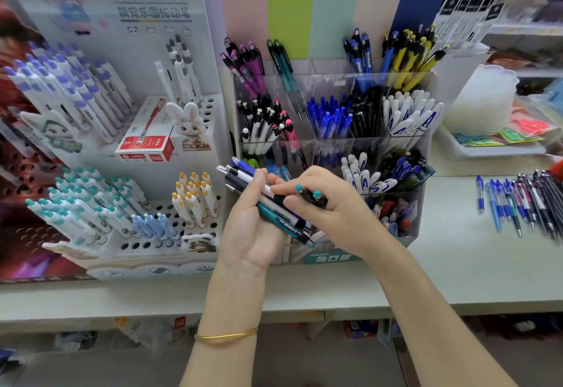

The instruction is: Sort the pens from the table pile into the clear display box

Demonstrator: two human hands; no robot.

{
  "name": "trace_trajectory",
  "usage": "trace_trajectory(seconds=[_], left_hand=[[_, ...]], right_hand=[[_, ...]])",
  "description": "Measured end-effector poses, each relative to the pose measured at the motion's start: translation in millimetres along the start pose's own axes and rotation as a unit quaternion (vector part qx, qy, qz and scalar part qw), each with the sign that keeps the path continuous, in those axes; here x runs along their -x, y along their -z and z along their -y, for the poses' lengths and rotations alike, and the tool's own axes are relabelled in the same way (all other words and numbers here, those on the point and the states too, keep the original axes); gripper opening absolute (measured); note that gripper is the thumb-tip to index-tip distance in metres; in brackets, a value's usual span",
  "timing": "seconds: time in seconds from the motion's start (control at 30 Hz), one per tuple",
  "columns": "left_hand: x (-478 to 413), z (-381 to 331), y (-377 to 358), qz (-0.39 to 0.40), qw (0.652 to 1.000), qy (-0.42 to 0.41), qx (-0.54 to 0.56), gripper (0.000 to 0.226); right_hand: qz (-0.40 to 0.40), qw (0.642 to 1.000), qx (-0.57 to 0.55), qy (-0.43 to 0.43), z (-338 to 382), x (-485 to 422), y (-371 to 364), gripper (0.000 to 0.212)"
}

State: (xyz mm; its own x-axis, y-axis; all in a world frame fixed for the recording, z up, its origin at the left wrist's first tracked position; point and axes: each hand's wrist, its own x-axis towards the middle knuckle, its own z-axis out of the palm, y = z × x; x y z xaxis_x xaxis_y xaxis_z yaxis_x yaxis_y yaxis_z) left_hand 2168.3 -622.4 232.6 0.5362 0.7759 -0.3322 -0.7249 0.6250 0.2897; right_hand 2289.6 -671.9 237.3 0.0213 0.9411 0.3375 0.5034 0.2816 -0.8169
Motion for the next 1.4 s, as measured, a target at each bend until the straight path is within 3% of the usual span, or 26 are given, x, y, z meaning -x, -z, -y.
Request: trace_trajectory(seconds=[0.1, 0.17, 0.3, 0.4, 0.47, 0.53, 0.6, 0.7, 0.77, 0.93, 1.1, 1.3, 1.4], left_hand=[[-5.7, -2.0, -3.0, -0.018, 1.000, -0.021, -0.002, 0.020], [-9.9, -5.2, -4.1, -0.007, 0.999, -0.046, 0.008, 0.019], [-12.9, -6.1, -2.6, 0.010, 0.998, -0.063, 0.018, 0.019], [-11.7, -1.7, -5.4, 0.013, 0.997, -0.068, 0.035, 0.019], [-11.7, 0.5, -10.0, 0.004, 0.996, -0.071, 0.046, 0.021], [-11.8, 1.9, -15.7, -0.008, 0.995, -0.080, 0.058, 0.022], [-14.0, 1.7, -16.9, -0.034, 0.991, -0.107, 0.066, 0.020], [-17.1, -0.8, -14.4, -0.048, 0.989, -0.139, 0.007, 0.018], [-17.2, -0.3, -14.5, -0.034, 0.990, -0.125, -0.052, 0.012], [-15.6, 5.5, -28.2, 0.029, 0.969, -0.089, -0.231, 0.007], [-21.4, 6.3, -34.7, 0.083, 0.951, -0.060, -0.292, 0.014], [-30.3, -2.8, -37.9, 0.135, 0.955, -0.029, -0.263, 0.027], [-38.5, -14.1, -36.4, 0.175, 0.957, 0.005, -0.231, 0.030]], right_hand=[[-0.014, 0.992, -0.123, -0.011, 0.9, 8.5, 5.2, 0.025], [-0.005, 0.989, -0.145, -0.005, -1.8, 17.5, 8.4, 0.032], [0.024, 0.998, -0.048, 0.040, -7.6, 26.9, 2.4, 0.047], [-0.066, 0.987, 0.082, 0.125, -15.8, 23.2, -5.0, 0.038], [-0.117, 0.978, 0.087, 0.147, -16.6, 21.8, -7.6, 0.028], [-0.162, 0.980, 0.026, 0.115, -11.6, 22.0, -7.8, 0.019], [-0.230, 0.964, -0.130, 0.009, -2.9, 19.1, -4.4, 0.007], [-0.304, 0.875, -0.365, -0.096, 5.5, 5.5, 13.4, 0.013], [-0.321, 0.849, -0.407, -0.102, 12.0, -10.2, 34.6, 0.013], [-0.323, 0.834, -0.439, -0.086, 33.1, -81.0, 76.3, 0.006], [-0.322, 0.870, -0.362, -0.092, 40.5, -150.6, 88.4, 0.015], [-0.315, 0.884, -0.345, -0.018, 40.9, -203.0, 85.9, 0.015], [-0.293, 0.919, -0.262, -0.012, 32.9, -210.5, 78.6, 0.011]])
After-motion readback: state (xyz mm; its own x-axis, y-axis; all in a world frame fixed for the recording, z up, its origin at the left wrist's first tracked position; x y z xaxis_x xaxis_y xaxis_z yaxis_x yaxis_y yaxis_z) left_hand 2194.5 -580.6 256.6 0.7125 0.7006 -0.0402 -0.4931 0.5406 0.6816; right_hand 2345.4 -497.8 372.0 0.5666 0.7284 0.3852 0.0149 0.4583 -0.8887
